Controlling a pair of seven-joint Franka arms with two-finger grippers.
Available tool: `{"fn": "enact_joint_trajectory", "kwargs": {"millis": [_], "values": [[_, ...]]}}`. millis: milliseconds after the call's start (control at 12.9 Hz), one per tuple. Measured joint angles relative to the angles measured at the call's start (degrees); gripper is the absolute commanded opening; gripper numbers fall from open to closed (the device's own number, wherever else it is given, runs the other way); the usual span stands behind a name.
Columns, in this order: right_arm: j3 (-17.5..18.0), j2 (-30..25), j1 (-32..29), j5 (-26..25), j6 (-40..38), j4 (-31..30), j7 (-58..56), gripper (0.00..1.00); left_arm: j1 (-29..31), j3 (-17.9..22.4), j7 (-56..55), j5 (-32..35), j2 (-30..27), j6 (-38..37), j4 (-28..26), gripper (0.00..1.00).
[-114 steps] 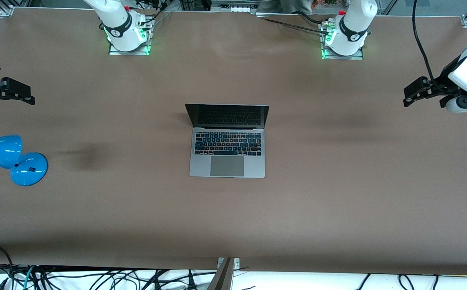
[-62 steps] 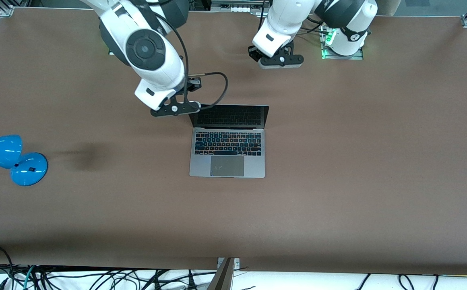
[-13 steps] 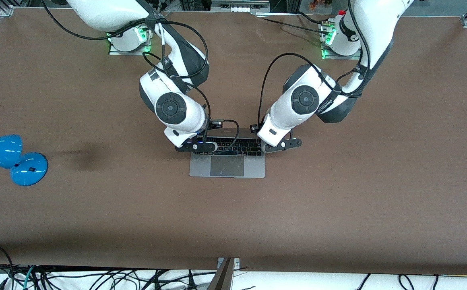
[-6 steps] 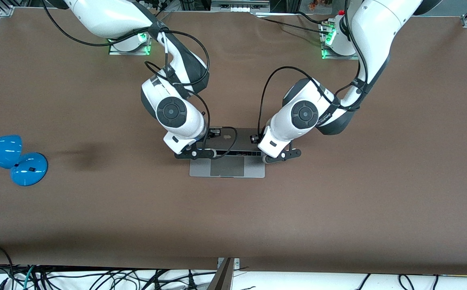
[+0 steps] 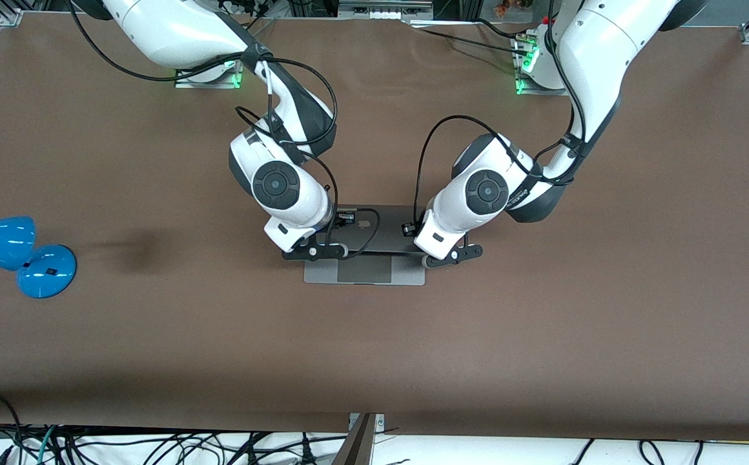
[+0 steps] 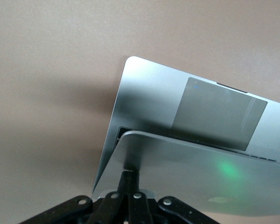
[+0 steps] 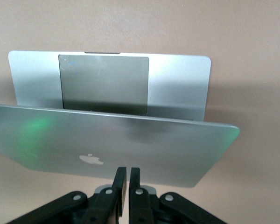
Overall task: Close laptop with both arms from behind
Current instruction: 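Push the screen down toward the keyboard with both grippers, then press the closed lid flat with both grippers, then lift away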
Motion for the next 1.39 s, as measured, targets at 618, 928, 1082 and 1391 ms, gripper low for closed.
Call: {"fn": "enact_joint_trajectory", "kwargs": {"millis": [618, 928, 1082, 1391], "values": [[-0.8, 2.6, 0.0, -0.9, 4.1, 0.0, -2.3, 0.09, -3.7, 3.8, -0.5, 0.0, 1.8, 2.6, 1.6, 0.00], [-1.7, 3.9, -0.1, -1.6, 7.1, 0.0, -4.1, 0.09, -4.8, 4.6, -0.9, 0.0, 2.7, 2.9, 2.3, 0.00], [-1.9, 4.8, -0.1, -1.7, 8.3, 0.0, -4.9, 0.09, -4.8, 4.7, -0.9, 0.0, 3.4, 3.3, 2.8, 0.00], [-1.9, 5.7, -0.1, -2.7, 10.8, 0.0, -5.1, 0.09, -5.1, 5.6, -0.9, 0.0, 4.9, 4.9, 3.2, 0.00]]}}
